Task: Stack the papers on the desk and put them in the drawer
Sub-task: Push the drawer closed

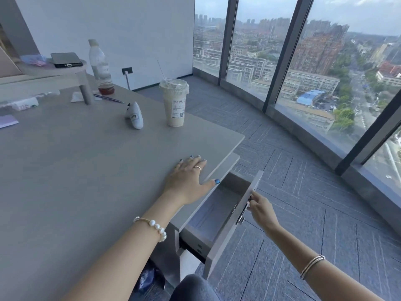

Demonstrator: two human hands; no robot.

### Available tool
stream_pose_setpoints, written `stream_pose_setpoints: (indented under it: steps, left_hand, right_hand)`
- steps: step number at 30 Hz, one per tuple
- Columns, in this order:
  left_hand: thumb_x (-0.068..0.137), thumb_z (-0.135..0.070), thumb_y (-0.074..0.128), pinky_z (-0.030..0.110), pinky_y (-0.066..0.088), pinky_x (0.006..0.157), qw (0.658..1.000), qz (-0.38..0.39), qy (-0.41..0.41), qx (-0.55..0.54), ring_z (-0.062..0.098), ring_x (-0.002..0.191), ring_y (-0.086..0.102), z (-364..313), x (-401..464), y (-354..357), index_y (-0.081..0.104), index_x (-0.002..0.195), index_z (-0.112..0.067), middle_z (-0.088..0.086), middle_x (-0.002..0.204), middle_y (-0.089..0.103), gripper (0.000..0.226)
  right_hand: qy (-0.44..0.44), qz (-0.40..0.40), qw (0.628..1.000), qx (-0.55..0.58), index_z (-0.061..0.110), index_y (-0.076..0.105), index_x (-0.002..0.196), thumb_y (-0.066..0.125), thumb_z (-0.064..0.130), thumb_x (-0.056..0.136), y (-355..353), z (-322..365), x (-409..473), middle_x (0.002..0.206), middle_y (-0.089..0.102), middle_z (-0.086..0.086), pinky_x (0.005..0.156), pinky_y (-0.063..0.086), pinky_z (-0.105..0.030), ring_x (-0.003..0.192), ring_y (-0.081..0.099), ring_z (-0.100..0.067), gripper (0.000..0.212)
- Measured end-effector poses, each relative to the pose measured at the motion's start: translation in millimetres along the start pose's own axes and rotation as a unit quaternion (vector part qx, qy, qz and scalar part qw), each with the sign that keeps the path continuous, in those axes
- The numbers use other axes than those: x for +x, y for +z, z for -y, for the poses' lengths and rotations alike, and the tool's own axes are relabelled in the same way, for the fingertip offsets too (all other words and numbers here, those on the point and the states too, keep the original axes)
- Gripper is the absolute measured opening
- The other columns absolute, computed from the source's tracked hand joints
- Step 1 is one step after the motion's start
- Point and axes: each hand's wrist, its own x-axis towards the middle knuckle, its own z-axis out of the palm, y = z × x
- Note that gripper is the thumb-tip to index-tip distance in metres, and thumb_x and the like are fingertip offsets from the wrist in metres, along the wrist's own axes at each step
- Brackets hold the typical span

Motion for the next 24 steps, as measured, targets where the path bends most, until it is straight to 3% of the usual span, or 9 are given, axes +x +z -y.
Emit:
stream_pose_setpoints:
  steps: [9, 13, 16, 18, 21, 24]
  left_hand:
    - [0.089, -0.058, 0.034, 0.032, 0.001, 0.12, 1.0, -0.003, 0.008, -0.022, 0.012, 0.147, 0.009, 2, 1, -1, 0.024, 0.146, -0.021, -0.003, 0.159, 0.017, 0.069]
    - [0.089, -0.054, 0.037, 0.032, 0.001, 0.12, 1.0, -0.012, 0.009, -0.024, 0.013, 0.147, 0.01, 2, 1, 1, 0.026, 0.145, -0.02, -0.002, 0.158, 0.019, 0.067]
    - [0.09, -0.053, 0.037, 0.032, 0.002, 0.12, 1.0, -0.011, 0.008, -0.021, 0.012, 0.147, 0.01, 2, 2, 2, 0.025, 0.145, -0.02, -0.001, 0.158, 0.019, 0.066]
    - [0.09, -0.053, 0.037, 0.032, 0.002, 0.12, 1.0, -0.011, 0.006, -0.018, 0.013, 0.147, 0.009, 2, 2, 1, 0.025, 0.145, -0.02, -0.001, 0.159, 0.019, 0.066]
    - [0.089, -0.053, 0.038, 0.032, 0.001, 0.119, 1.0, -0.008, 0.005, -0.015, 0.013, 0.147, 0.009, 0, 1, 1, 0.025, 0.146, -0.02, -0.001, 0.159, 0.018, 0.066]
    - [0.089, -0.054, 0.038, 0.033, 0.002, 0.12, 1.0, -0.003, 0.003, -0.011, 0.012, 0.147, 0.009, 0, 1, 0, 0.025, 0.145, -0.02, -0.002, 0.159, 0.018, 0.067]
  right_hand:
    - [-0.032, 0.046, 0.997, 0.051, 0.007, 0.061, 0.098, 0.03, 0.0, 0.072, 45, 43, 28, 0.109, 0.068, -0.023, 0.086, 0.049, -0.062, 0.107, 0.059, -0.042, 0.041]
    - [-0.026, 0.04, 0.995, 0.086, 0.037, 0.067, 0.074, 0.033, 0.005, 0.07, 52, 51, 31, 0.1, 0.072, -0.01, 0.091, 0.049, -0.057, 0.103, 0.064, -0.027, 0.048]
    - [-0.021, 0.049, 0.992, 0.111, 0.038, 0.067, 0.074, 0.034, 0.004, 0.068, 55, 52, 28, 0.09, 0.07, 0.001, 0.095, 0.048, -0.053, 0.095, 0.063, -0.017, 0.047]
    - [-0.021, 0.049, 0.99, 0.13, 0.035, 0.067, 0.073, 0.035, 0.004, 0.063, 56, 52, 31, 0.09, 0.071, 0.004, 0.094, 0.049, -0.052, 0.096, 0.064, -0.021, 0.045]
    - [-0.025, 0.052, 0.989, 0.133, 0.033, 0.066, 0.08, 0.033, 0.002, 0.061, 55, 54, 32, 0.09, 0.072, 0.01, 0.095, 0.05, -0.05, 0.1, 0.065, -0.023, 0.049]
    - [-0.016, 0.071, 0.992, 0.1, 0.021, 0.059, 0.11, 0.035, -0.001, 0.07, 53, 53, 30, 0.108, 0.067, 0.005, 0.099, 0.046, -0.046, 0.111, 0.059, -0.024, 0.051]
